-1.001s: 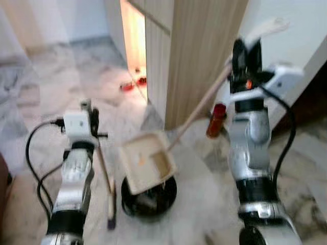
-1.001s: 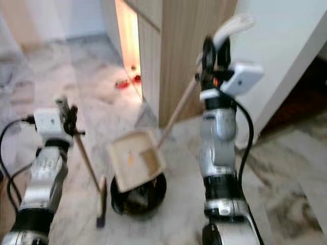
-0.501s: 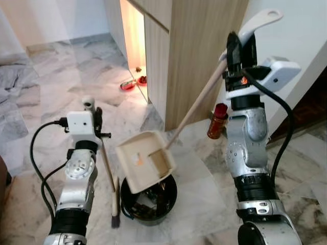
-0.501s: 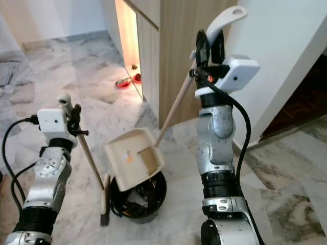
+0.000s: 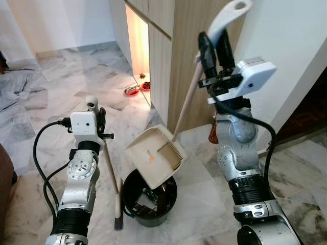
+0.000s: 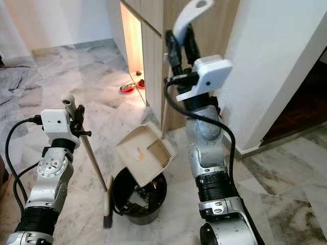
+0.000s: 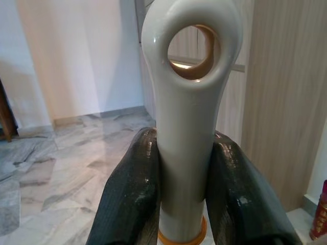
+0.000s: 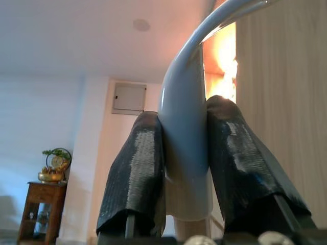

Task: Sweep floor

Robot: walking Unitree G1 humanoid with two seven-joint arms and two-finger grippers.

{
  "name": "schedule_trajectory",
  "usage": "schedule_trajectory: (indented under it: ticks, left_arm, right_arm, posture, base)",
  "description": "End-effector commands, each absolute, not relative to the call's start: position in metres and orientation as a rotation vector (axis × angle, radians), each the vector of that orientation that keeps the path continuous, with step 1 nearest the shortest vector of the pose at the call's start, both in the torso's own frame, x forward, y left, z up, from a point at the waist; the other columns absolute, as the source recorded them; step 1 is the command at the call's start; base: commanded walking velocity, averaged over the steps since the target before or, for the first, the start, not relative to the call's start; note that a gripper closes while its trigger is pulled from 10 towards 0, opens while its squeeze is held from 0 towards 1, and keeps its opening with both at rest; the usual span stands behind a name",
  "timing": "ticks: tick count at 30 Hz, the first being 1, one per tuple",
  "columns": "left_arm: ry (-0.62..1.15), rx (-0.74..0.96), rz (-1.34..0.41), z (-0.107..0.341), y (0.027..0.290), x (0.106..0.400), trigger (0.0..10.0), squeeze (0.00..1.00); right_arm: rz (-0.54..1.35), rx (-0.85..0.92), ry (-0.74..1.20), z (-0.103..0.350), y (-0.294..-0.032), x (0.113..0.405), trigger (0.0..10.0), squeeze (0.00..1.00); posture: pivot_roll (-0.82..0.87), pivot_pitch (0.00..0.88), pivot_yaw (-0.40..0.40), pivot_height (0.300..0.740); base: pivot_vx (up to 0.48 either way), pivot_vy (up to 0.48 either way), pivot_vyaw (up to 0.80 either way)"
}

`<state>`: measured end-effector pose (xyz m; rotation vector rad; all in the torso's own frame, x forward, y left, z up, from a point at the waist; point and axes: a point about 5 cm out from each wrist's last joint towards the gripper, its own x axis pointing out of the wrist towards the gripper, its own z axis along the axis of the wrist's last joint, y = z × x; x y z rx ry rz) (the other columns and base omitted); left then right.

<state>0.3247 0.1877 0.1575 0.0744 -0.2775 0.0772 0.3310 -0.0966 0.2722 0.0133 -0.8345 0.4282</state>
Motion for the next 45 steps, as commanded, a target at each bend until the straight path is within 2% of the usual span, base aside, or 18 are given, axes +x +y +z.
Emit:
schedule_trajectory:
  ticks: [1,12,20,24,45]
  left_arm:
    - [-0.333,0.071,0.074,0.169,0.187,0.325,10.0,0.00]
    - [-0.336,0.070,0.074,0.170,0.188,0.325,10.0,0.00]
    - [-0.338,0.069,0.076,0.170,0.188,0.325,10.0,0.00]
    - [-0.339,0.070,0.075,0.171,0.188,0.325,10.0,0.00]
    - [-0.346,0.070,0.078,0.173,0.189,0.326,10.0,0.00]
  right_arm:
    - [0.465,-0.028,-0.972,0.296,-0.090,0.321,10.0,0.00]
    - [0.530,0.036,-1.069,0.310,-0.077,0.304,10.0,0.00]
    - [0.578,0.026,-1.118,0.316,-0.069,0.294,10.0,0.00]
    - [0.625,-0.042,-1.139,0.316,-0.065,0.288,10.0,0.00]
    - [0.683,-0.051,-1.146,0.320,-0.064,0.282,10.0,0.00]
  posture:
    - [0.09,0.033,0.010,0.740]
    - [0.09,0.034,0.009,0.740]
    - [0.09,0.036,0.009,0.740]
    - [0.10,0.035,0.010,0.740]
    - [0.10,0.035,0.009,0.740]
  base:
    - [0.000,0.000,0.00]
    - [0.000,0.000,0.00]
    - [0.000,0.000,0.00]
    - [0.000,0.000,0.00]
    - [0.000,0.000,0.00]
